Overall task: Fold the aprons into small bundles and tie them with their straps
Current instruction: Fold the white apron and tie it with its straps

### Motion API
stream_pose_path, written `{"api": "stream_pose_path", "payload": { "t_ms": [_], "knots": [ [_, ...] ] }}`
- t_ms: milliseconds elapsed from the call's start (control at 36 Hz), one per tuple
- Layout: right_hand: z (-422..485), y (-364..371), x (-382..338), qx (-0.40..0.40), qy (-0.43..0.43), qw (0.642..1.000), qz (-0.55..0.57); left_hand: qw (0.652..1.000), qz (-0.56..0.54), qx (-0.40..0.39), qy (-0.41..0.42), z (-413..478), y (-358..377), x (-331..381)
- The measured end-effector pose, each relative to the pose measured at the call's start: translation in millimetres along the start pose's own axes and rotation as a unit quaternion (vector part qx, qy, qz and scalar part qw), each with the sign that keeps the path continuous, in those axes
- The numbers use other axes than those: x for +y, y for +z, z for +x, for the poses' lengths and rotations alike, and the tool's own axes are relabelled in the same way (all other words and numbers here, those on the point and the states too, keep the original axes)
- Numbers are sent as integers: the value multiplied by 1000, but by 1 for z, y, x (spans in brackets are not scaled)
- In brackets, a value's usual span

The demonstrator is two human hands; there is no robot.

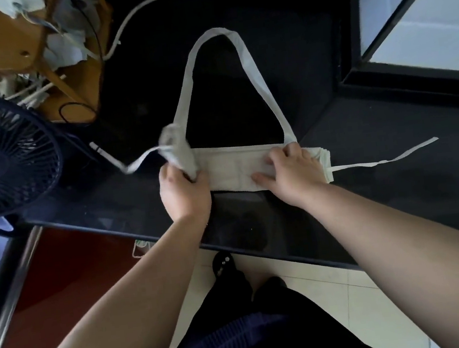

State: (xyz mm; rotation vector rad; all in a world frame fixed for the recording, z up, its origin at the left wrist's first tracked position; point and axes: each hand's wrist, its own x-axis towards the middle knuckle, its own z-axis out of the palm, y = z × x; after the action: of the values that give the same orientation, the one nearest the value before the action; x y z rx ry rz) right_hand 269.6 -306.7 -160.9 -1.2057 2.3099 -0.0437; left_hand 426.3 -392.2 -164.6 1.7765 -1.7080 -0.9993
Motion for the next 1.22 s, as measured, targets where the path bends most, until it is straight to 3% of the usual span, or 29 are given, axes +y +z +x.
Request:
{"api": "stream_pose_path", "payload": {
  "t_ms": [56,83,194,278,333,417,528,556,667,722,778,806,861,917,944,1000,1083,1139,1222],
  "knots": [
    [1,1,2,7,-3,1000,-7,964,123,-40,231,2,3,-20],
    [1,0,1,10,-6,1000,-9,943,155,-61,289,4,4,-27],
    [-2,3,2,15,-3,1000,4,877,270,-81,388,13,4,-42],
    [-22,11,5,147,53,984,91,846,320,-120,409,19,-2,-45],
    [-38,19,7,245,188,938,158,836,345,-155,397,20,-6,-42],
    [-42,21,2,245,372,803,396,824,374,-195,378,19,-9,-36],
    [-21,2,-3,178,449,604,634,812,404,-230,352,18,-12,-28],
    [-16,-3,-2,160,449,573,667,811,409,-238,343,17,-12,-27],
    [-10,-13,-5,103,444,576,678,817,398,-258,329,18,-13,-25],
    [-10,-16,-8,109,457,559,683,816,393,-270,328,21,-15,-25],
    [-9,-12,-9,124,445,594,659,804,402,-284,332,24,-16,-25],
    [-8,-8,-11,144,429,640,621,802,403,-289,334,26,-17,-24],
    [-15,1,-12,207,356,760,503,805,394,-296,330,26,-18,-21],
    [-29,8,-13,231,229,889,321,816,382,-294,320,22,-17,-15],
    [-34,12,-14,226,177,928,236,821,381,-286,315,19,-17,-12],
    [-39,16,-13,195,130,962,141,818,399,-253,328,10,-15,-7],
    [-45,19,-10,139,98,983,68,810,397,-203,381,-5,-13,-2],
    [-55,20,-5,115,74,990,19,828,345,-233,375,-16,-11,-1],
    [-66,18,-4,76,24,995,-64,806,341,-295,384,-32,-11,-7]
  ]
}}
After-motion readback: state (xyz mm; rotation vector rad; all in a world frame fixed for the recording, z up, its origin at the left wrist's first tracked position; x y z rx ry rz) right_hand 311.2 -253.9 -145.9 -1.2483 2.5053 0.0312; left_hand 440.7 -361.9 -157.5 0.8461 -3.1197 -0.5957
